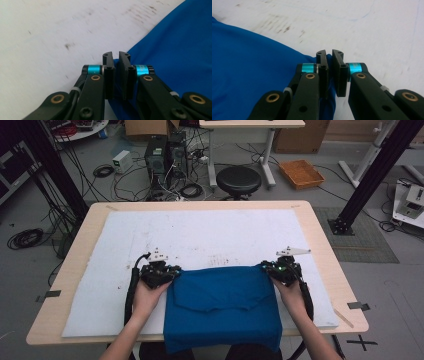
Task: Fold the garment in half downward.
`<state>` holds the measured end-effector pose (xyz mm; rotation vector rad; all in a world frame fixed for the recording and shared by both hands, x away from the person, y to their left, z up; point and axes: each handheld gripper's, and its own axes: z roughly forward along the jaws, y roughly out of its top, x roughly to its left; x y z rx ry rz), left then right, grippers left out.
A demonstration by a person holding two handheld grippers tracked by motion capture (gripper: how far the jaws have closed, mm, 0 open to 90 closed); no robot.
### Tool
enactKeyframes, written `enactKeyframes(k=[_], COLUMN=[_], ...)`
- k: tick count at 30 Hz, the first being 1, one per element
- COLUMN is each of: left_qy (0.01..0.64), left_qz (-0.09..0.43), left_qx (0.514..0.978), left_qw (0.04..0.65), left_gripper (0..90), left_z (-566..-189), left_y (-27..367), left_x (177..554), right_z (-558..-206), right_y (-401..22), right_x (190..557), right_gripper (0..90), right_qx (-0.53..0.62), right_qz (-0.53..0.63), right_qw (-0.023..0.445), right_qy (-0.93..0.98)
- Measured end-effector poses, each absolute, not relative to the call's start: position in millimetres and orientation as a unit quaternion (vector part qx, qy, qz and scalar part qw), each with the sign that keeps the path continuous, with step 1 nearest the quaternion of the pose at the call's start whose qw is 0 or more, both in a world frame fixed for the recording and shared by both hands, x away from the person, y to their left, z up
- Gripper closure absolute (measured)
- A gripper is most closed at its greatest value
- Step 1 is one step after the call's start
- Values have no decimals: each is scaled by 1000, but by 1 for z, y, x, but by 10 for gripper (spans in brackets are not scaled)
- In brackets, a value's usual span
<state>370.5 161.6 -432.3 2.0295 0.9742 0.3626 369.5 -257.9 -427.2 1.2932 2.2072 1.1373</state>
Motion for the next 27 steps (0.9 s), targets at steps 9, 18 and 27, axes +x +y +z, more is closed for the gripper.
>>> enactKeyframes(k=[9, 18, 27], left_qy=[404, 411, 430], left_qz=[158, 172, 193], left_qx=[799, 798, 772], left_qw=[417, 406, 426], left_gripper=[832, 819, 505], left_z=[-425, -438, -421], left_y=[160, 160, 167], left_x=[421, 435, 419], right_z=[-419, -428, -418], right_y=[-253, -252, -252], right_x=[417, 434, 423], right_gripper=[843, 836, 646], right_qx=[468, 477, 472], right_qz=[395, 394, 392], right_qw=[187, 185, 216], right_qy=[768, 763, 759])
